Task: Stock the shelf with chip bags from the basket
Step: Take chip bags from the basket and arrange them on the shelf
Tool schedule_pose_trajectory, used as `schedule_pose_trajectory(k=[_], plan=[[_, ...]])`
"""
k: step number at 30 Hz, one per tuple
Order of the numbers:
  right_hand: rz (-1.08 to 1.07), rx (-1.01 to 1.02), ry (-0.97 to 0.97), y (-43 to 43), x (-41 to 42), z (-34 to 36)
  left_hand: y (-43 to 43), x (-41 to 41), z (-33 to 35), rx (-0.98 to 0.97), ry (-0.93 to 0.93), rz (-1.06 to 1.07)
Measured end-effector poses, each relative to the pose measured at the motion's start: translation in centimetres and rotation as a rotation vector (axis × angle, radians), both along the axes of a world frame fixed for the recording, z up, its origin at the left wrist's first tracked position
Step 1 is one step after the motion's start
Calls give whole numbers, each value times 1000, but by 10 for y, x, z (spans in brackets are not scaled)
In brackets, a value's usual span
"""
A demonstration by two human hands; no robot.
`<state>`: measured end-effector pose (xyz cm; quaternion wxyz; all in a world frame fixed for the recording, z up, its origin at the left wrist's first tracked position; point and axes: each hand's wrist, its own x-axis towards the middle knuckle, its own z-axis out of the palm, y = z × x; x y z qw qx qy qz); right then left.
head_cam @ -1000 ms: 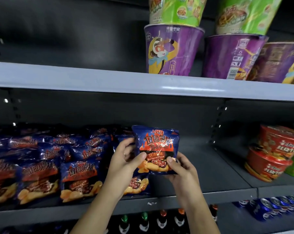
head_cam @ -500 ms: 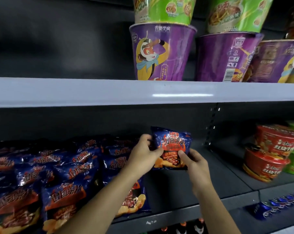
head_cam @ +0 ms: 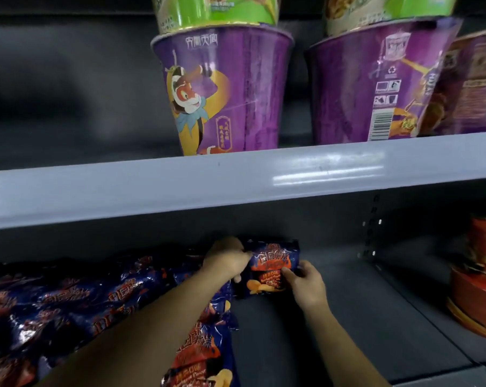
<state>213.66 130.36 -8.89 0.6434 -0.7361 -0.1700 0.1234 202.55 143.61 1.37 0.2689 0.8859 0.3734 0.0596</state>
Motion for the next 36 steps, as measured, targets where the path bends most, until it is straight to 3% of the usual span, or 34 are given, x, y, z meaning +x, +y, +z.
schedule_pose_trajectory(k=[6,16,25,29,36], plan=[[25,-84,-56,15,7,-13,16,10,-17,123,70,69],[-16,-91,-82,26,8,-8,12,4,-23,338,76,-36],[-5,-107,-77,14,1,-1,3,-13,-10,258,-61,-185],[-105,-82,-101,1,-11,6,-7,-25,1,227,-142,-212],[-171,152,-53,-44,-37,35,-33,-38,5,149,-251,-278]])
